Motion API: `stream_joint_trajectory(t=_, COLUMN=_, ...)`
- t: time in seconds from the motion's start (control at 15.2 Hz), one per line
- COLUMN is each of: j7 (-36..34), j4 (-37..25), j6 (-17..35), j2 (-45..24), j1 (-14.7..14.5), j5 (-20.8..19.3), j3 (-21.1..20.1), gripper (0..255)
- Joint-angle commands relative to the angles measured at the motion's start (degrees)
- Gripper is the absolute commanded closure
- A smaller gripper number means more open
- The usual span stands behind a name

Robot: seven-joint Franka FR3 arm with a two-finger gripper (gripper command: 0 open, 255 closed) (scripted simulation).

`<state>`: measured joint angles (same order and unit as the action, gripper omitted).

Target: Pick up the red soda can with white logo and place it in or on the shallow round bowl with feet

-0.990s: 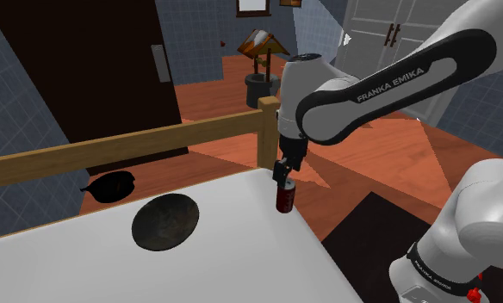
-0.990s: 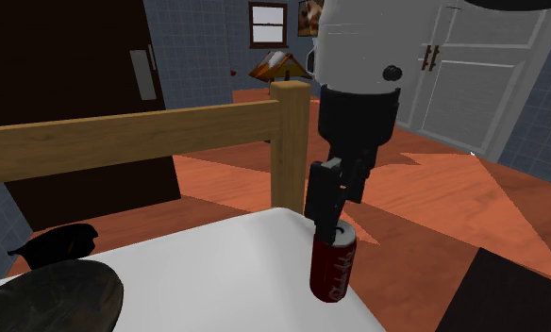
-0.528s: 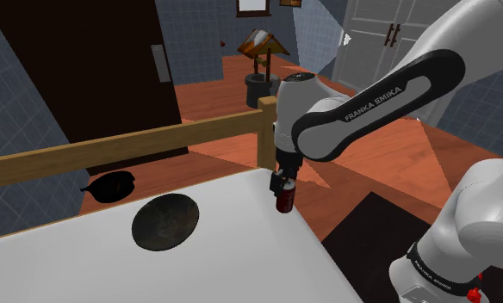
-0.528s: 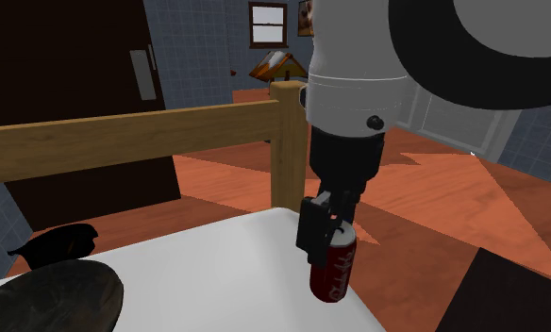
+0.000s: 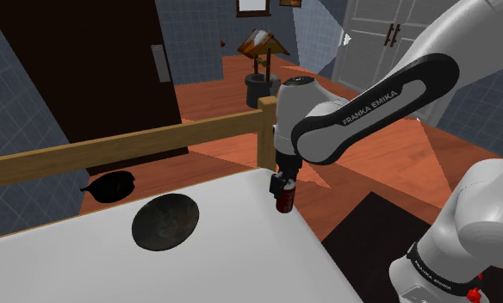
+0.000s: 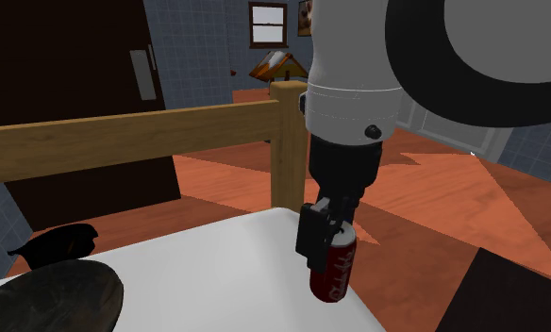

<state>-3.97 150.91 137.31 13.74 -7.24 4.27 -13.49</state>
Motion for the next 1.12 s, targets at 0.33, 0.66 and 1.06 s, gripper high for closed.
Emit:
stream_joint_trajectory(t=0.33, j7=0.00, j4=0.00, j6=0.00, j2=0.00, j1=0.00, j5=0.00, j3=0.00, gripper=255)
stream_joint_trajectory(t=0.66, j7=0.10, j4=-0.28, j6=-0.93, j2=0.66, j1=-0.05, j5=0.12, j3=0.08, gripper=255)
stream_joint_trajectory(t=1.06, j7=0.57, j4=-2.32, j6=-6.47, j2=4.20, j1=-0.25, j5=0.59, j3=0.54, gripper=255)
